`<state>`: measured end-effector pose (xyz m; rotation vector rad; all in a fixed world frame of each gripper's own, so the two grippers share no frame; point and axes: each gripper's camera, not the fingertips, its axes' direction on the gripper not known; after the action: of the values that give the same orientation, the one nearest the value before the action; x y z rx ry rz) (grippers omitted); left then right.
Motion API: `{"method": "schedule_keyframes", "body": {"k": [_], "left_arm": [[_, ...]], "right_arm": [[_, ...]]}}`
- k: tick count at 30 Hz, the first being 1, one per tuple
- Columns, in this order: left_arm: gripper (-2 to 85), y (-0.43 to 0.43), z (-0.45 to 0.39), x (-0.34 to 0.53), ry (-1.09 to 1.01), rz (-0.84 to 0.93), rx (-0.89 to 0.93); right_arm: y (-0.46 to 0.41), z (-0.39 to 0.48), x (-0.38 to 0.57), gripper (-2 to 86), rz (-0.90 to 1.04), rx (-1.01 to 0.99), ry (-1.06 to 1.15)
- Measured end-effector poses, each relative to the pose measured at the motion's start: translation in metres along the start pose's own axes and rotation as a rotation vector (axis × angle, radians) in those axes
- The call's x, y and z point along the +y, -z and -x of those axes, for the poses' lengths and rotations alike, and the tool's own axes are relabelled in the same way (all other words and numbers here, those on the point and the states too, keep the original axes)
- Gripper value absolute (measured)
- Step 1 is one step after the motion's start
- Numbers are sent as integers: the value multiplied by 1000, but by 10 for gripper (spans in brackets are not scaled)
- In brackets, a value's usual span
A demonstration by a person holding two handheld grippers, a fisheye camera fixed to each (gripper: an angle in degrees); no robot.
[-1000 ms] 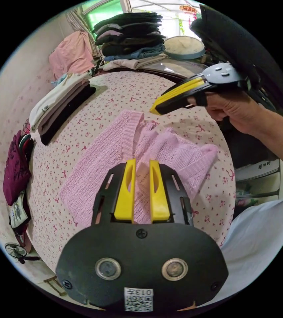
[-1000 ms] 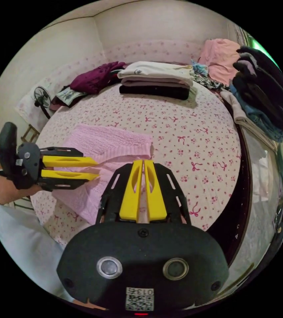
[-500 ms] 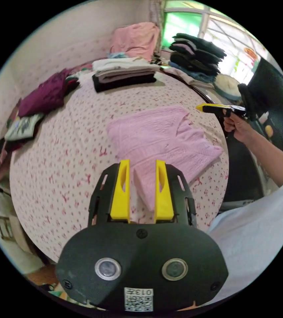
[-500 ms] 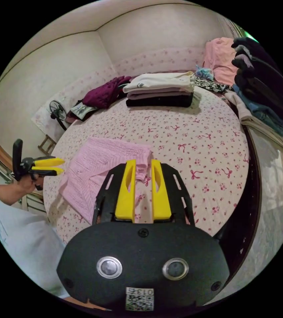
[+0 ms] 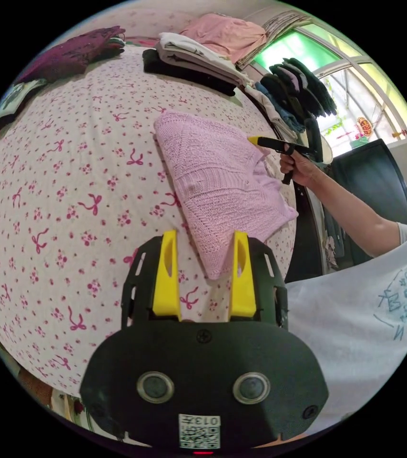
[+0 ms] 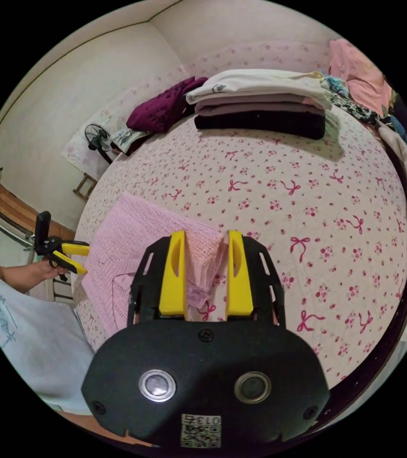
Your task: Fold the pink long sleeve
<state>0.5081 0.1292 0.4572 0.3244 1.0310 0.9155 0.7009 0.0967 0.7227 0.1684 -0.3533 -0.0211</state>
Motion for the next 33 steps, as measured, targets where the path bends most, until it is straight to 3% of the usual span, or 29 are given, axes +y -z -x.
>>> {"method": "schedule_keyframes", "body": {"k": [7, 12, 16, 19, 22, 26, 33], "left_arm": [[79, -5, 6, -13, -77, 26, -16], [100, -1, 14, -16, -93, 11, -54], [106, -11, 42, -25, -12, 24, 77], [74, -10, 46, -32, -24, 29, 63], [63, 5, 33, -33, -75, -20, -2], [59, 28, 11, -33, -156, -89, -52], [59, 64, -14, -66, -250, -209, -44]], "right_arm": [[6, 23, -26, 71, 57, 85, 131], [18, 33, -40, 82, 40, 139, 167], [18, 15, -58, 83, 58, 63, 55], [20, 20, -68, 56, 76, 22, 83], [30, 47, -76, 36, 78, 152, 141], [75, 85, -75, 22, -95, 255, 172], [139, 115, -95, 15, -202, 408, 229]]}}
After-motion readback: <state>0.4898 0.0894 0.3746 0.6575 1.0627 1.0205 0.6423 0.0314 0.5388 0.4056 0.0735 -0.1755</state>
